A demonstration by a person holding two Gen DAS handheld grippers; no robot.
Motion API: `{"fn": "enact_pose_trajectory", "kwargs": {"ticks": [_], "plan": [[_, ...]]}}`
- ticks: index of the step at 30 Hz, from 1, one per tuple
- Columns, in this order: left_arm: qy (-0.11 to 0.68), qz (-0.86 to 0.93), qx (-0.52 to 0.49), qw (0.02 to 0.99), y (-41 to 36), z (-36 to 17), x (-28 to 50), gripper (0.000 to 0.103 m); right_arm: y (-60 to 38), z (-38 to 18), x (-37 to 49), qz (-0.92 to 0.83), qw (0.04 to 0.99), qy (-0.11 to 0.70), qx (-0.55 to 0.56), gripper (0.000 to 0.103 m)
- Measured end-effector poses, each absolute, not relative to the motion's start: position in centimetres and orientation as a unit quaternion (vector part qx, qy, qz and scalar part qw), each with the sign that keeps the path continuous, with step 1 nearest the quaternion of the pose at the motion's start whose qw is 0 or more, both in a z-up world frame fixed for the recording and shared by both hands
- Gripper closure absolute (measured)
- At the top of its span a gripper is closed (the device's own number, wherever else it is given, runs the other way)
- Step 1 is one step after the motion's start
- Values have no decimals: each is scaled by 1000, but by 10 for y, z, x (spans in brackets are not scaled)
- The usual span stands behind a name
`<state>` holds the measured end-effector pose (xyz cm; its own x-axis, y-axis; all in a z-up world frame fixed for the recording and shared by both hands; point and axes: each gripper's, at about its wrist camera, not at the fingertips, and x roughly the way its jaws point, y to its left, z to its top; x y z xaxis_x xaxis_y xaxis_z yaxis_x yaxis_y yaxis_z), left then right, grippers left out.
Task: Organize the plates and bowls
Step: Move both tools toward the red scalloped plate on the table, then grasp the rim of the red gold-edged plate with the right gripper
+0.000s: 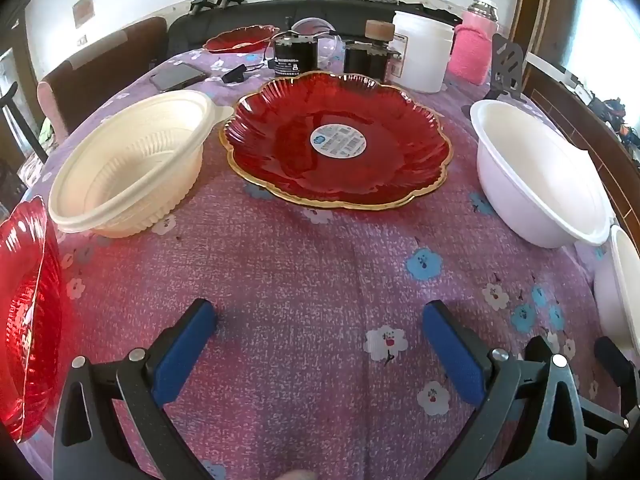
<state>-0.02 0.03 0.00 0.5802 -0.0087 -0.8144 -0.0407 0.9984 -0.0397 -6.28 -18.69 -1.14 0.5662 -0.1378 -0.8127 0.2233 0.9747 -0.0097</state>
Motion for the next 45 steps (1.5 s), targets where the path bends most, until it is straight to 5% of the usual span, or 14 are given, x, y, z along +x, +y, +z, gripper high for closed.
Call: {"fn": "enact_pose_trajectory", "kwargs": {"ticks": [20, 22, 24, 37, 41, 45], "plan": [[478, 2, -14, 878, 7, 4, 0, 0, -187, -11, -63, -103, 884, 454, 46, 1], [483, 5, -14, 876, 10, 7, -3, 5, -187, -11, -63, -103, 884, 454, 46, 1], [486, -7, -12, 874, 13, 15, -17, 30, -187, -11, -63, -102, 884, 454, 48, 1], [293, -50, 0, 955, 116, 172, -158, 16, -187, -8, -60, -89, 853, 512, 54, 1], [278, -31, 14, 960, 153, 212, -161, 13, -182, -3, -60, -39, 834, 548, 48, 3], [267, -15, 4, 964, 175, 225, -162, 13, -169, 22, -84, 9, 861, 502, 83, 7]]}}
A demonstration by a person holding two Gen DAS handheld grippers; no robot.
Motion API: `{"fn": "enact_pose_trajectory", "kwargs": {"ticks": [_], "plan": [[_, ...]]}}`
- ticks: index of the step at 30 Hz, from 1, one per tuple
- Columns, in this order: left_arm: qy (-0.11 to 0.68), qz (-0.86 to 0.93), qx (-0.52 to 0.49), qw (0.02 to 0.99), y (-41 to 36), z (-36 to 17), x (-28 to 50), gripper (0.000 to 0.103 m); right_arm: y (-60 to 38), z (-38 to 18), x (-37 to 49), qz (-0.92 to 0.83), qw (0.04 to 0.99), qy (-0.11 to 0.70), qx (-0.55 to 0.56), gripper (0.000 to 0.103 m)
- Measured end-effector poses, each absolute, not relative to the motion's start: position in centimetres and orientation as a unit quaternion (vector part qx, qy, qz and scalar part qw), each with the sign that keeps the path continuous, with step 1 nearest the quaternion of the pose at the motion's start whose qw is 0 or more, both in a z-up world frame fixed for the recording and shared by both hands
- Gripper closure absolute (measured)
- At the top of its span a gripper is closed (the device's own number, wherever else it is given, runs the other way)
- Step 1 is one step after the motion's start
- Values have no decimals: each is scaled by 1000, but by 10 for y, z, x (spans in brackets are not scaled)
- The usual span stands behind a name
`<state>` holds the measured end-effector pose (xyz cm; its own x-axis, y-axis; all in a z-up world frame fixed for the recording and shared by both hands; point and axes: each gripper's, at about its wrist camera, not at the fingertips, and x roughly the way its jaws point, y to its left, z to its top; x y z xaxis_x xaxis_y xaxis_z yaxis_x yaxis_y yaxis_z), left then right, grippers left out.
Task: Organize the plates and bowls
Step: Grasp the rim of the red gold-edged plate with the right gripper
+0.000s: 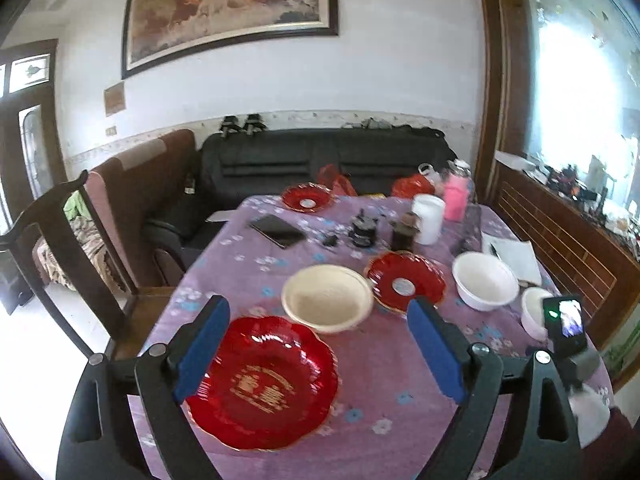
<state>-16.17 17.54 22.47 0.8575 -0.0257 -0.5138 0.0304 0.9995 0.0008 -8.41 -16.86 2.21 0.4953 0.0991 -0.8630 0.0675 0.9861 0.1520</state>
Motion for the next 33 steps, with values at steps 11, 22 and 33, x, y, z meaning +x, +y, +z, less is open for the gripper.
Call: {"fn": "enact_pose_trajectory", "kwargs": {"ticks": [11, 22, 33], "plan": [[365, -62, -36, 928, 162, 171, -80, 13, -133, 30, -43, 52, 862, 472, 177, 34], [417, -82, 15, 905, 117, 170, 82, 13, -127, 16, 22, 67, 831, 461, 303, 34], [490, -73, 27, 868, 75, 87, 179, 13, -114, 3, 50, 58, 846, 449, 282, 34]]}}
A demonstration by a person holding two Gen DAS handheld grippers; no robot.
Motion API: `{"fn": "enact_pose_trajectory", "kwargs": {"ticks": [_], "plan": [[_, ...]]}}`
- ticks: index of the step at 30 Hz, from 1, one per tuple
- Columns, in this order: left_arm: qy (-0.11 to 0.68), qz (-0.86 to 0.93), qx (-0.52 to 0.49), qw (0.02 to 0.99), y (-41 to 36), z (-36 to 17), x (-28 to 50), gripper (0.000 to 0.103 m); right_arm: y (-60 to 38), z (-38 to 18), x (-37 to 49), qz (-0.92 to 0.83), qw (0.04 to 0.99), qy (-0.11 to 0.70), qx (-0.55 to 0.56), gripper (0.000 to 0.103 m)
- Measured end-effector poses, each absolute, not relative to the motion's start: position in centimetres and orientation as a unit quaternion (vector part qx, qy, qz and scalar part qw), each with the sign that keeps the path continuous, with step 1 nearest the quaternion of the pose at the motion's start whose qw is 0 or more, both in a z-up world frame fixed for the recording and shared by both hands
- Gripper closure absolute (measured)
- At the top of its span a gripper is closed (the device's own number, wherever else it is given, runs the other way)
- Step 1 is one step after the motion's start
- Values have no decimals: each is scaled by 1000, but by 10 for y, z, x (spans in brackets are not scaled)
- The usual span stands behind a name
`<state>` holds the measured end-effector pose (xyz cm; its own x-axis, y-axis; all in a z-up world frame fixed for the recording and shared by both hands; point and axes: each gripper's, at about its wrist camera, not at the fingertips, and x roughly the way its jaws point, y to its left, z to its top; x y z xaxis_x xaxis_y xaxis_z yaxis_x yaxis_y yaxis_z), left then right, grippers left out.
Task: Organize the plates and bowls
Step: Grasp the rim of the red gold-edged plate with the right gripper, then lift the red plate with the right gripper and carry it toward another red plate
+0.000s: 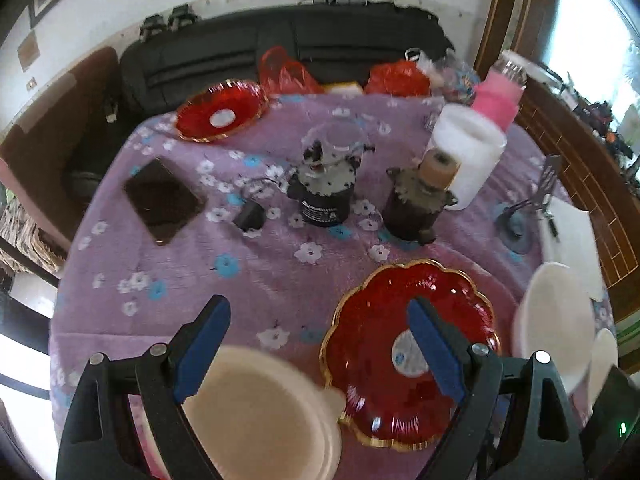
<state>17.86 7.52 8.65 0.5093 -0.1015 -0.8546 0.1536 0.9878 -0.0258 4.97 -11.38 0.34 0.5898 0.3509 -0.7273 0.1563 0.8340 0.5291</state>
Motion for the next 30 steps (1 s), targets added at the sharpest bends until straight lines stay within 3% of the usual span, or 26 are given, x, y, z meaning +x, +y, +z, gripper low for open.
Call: {"fn": "enact_pose_trajectory", "kwargs": {"ticks": [5, 7, 9, 11, 14, 17, 25, 30], "plan": [[527, -85, 29, 845, 58, 54, 204, 14, -115, -2, 52, 65, 847, 445, 283, 34], [537, -87, 32, 839, 55, 46, 209, 19, -115, -2, 53, 65, 849, 444, 281, 35], [554, -96, 33, 826, 52, 37, 213, 37, -113, -2, 53, 69, 849, 444, 278, 42], [573, -104, 36, 812, 50, 27, 215, 42, -112, -5, 54, 76, 846, 447, 280, 50], [578, -109, 42, 808, 47, 20, 215, 47, -111, -5, 55, 76, 849, 443, 278, 52], [584, -117, 47, 802, 43, 14, 214, 58, -112, -7, 55, 78, 849, 441, 282, 57], [573, -108, 38, 812, 49, 22, 210, 70, -126, -13, 51, 65, 842, 436, 313, 82], [562, -107, 28, 820, 54, 35, 202, 75, -130, -11, 50, 67, 838, 430, 330, 85]]}}
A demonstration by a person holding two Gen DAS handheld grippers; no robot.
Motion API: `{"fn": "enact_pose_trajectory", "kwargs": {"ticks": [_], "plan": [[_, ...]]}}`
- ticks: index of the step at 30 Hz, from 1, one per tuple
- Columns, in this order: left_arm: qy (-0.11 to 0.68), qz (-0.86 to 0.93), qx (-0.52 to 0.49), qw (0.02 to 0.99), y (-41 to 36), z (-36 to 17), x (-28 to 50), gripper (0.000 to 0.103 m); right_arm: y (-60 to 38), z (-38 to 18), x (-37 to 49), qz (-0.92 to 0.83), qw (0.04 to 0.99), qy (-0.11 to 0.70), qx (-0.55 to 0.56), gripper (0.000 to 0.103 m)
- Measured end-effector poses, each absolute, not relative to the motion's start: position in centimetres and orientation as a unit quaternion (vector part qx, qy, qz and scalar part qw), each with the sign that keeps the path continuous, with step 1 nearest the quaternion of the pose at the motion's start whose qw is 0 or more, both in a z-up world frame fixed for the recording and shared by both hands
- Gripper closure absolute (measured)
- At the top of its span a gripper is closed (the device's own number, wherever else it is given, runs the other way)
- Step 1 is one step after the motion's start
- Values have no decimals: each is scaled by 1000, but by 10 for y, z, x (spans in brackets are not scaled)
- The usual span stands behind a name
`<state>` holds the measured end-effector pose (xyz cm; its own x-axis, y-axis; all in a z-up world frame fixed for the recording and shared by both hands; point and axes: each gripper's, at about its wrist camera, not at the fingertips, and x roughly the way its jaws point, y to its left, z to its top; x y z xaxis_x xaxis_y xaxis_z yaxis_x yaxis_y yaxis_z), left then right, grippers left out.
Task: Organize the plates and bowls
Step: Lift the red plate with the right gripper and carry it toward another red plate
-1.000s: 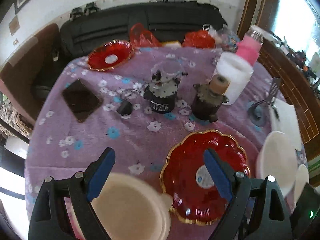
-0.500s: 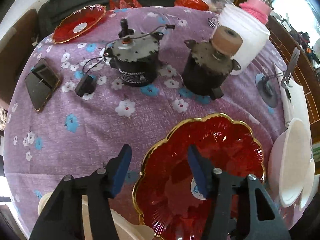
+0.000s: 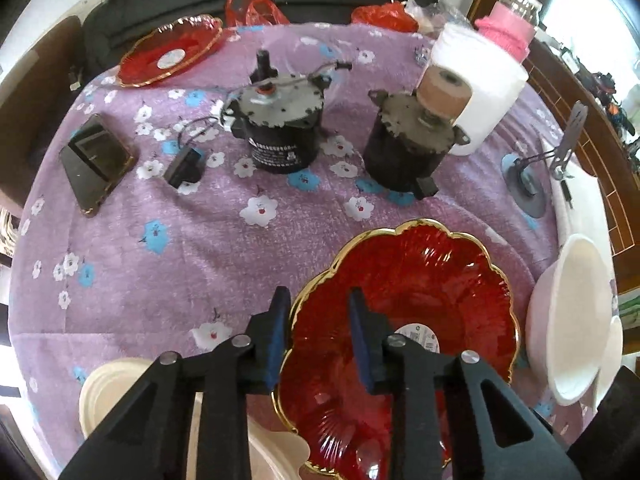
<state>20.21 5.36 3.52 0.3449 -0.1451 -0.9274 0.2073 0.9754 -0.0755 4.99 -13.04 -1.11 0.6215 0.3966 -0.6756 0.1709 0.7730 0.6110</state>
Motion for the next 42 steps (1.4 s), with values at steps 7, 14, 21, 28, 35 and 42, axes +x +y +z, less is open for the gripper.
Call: {"fn": "enact_pose_trajectory", "kwargs": {"ticks": [7, 14, 21, 28, 35, 42], "plan": [[534, -103, 2, 839, 69, 64, 179, 75, -125, 2, 44, 88, 846, 408, 332, 86], [497, -84, -28, 863, 105, 92, 140, 75, -105, 19, 36, 130, 851, 396, 321, 86], [464, -66, -68, 881, 151, 118, 92, 75, -69, 42, 19, 170, 859, 390, 286, 86], [455, -48, -113, 882, 196, 131, 58, 75, -34, 67, -9, 196, 865, 386, 255, 86], [427, -38, -150, 891, 237, 149, 15, 75, 0, 99, -35, 213, 879, 372, 209, 86], [404, -36, -171, 898, 271, 160, -24, 75, 29, 116, -61, 234, 881, 367, 184, 86]]}}
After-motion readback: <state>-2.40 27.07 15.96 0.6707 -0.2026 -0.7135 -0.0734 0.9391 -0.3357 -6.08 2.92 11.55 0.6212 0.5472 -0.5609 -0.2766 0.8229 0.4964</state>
